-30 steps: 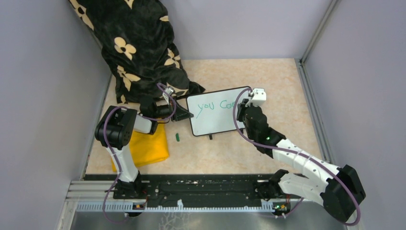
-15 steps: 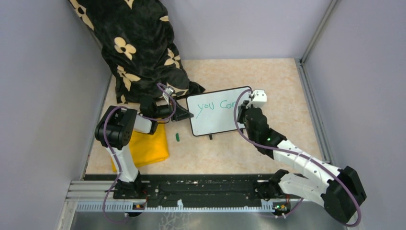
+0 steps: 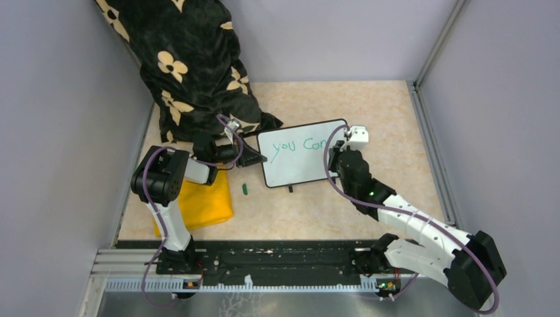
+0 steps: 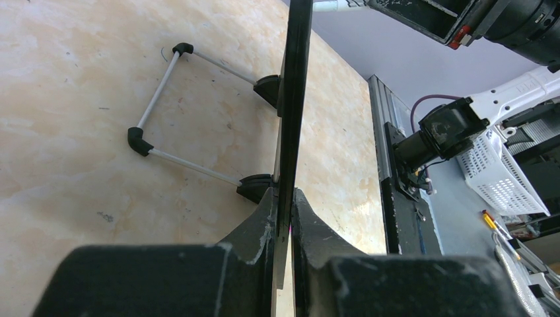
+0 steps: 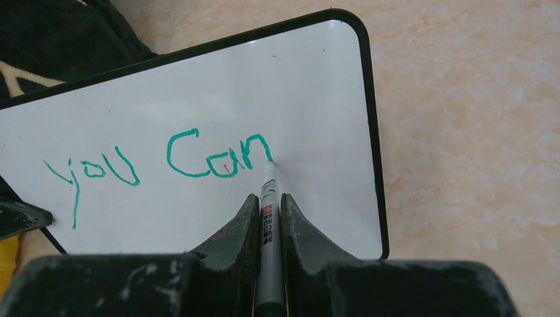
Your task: Write a sentence on the whiteboard
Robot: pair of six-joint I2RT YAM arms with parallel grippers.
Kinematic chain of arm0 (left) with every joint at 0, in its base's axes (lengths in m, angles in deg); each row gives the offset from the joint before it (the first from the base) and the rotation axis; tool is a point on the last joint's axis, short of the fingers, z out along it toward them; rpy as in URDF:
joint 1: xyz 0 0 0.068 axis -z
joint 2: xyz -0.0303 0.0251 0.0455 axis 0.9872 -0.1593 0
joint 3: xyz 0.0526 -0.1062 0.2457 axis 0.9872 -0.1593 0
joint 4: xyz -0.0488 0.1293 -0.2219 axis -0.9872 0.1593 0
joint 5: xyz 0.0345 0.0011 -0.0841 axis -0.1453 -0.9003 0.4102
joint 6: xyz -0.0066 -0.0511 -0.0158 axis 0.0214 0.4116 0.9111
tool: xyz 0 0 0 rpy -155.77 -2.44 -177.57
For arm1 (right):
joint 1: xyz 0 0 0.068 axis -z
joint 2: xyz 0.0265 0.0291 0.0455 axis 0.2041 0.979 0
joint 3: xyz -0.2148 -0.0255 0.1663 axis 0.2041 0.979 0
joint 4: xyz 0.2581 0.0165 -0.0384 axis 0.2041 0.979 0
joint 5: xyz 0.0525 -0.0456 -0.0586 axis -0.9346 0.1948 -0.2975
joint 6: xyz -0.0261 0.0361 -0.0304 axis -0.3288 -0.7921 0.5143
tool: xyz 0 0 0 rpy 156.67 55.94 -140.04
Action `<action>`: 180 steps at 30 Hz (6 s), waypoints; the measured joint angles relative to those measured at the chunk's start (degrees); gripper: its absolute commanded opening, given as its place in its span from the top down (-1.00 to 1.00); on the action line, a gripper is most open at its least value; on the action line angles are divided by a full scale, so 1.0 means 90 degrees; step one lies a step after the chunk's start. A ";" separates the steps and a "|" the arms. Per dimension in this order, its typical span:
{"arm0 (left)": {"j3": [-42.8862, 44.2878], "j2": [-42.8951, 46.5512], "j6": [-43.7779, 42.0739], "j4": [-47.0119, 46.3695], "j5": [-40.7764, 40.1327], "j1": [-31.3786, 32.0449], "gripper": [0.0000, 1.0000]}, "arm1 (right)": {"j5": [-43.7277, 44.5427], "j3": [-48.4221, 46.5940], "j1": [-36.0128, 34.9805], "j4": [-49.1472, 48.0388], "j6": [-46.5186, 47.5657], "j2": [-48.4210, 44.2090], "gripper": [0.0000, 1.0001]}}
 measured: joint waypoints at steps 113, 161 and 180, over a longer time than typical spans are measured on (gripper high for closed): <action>0.0056 0.0017 -0.0160 0.0211 0.0053 -0.0002 1.00 | 0.0838 -0.0333 -0.2676 -0.1333 -0.0248 0.2429 1.00; 0.0058 0.0041 -0.0255 0.0316 0.0049 0.0000 1.00 | 0.0622 -0.0316 -0.2679 -0.1226 -0.0146 0.2480 1.00; 0.0080 0.0044 -0.0274 0.0357 0.0058 0.0002 1.00 | 0.0333 -0.0398 -0.2679 -0.1197 -0.0146 0.2623 1.00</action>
